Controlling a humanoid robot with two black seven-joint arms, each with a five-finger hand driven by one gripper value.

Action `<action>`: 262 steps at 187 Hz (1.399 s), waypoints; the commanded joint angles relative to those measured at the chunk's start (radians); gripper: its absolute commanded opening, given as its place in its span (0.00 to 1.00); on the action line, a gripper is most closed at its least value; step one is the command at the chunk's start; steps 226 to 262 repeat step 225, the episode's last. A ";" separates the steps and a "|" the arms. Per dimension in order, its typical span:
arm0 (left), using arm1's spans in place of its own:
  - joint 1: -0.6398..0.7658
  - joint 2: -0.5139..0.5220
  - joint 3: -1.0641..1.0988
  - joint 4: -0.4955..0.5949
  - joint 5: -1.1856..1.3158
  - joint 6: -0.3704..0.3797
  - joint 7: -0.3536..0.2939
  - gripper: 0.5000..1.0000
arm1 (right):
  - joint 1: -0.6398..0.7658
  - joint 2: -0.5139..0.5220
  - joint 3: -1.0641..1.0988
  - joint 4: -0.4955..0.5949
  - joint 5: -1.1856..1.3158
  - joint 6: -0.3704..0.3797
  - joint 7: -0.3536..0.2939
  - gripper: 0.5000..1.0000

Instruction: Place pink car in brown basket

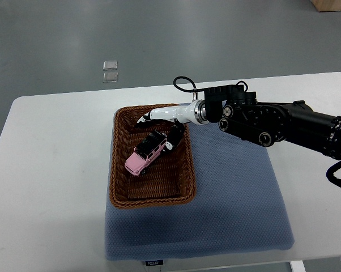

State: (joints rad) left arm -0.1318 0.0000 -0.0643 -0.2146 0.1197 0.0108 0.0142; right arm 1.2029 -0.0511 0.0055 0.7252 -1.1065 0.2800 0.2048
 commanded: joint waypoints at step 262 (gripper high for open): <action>0.000 0.000 0.005 -0.008 0.000 0.000 0.001 1.00 | -0.600 -0.052 1.038 -0.027 1.041 -0.012 0.107 0.82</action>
